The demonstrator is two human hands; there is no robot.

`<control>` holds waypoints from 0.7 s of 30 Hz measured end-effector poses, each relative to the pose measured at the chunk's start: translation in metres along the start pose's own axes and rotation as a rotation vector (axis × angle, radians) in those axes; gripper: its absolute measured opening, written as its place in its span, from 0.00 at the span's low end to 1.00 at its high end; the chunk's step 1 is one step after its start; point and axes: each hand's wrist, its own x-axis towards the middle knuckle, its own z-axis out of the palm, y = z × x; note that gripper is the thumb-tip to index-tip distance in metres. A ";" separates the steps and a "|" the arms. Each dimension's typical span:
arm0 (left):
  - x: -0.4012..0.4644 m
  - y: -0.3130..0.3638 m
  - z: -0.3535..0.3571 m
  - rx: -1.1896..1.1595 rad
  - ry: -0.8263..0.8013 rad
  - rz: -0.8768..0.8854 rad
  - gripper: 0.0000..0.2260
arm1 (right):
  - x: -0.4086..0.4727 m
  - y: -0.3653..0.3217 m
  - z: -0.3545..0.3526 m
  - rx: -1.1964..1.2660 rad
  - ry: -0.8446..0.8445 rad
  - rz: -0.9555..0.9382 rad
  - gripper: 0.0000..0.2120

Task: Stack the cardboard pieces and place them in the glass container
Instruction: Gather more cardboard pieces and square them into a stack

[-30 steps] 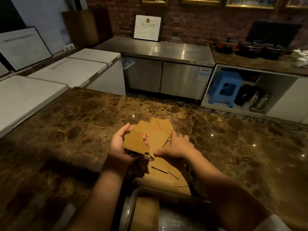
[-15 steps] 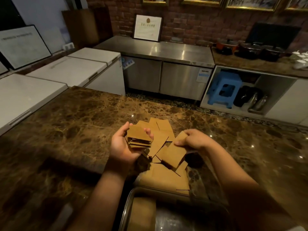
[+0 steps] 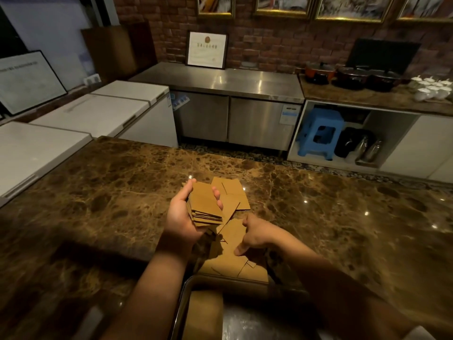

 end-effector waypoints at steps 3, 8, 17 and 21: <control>-0.001 0.001 -0.001 -0.012 0.016 0.032 0.28 | -0.003 0.002 -0.006 0.094 -0.050 -0.013 0.26; -0.003 0.004 0.000 0.005 0.055 0.035 0.21 | -0.020 0.024 -0.042 0.430 0.033 -0.078 0.06; -0.010 -0.016 0.036 0.147 -0.088 0.169 0.20 | -0.068 0.032 -0.082 0.983 0.379 -0.427 0.12; -0.014 -0.029 0.050 0.242 -0.238 0.222 0.27 | -0.082 0.019 -0.067 1.045 0.390 -0.543 0.15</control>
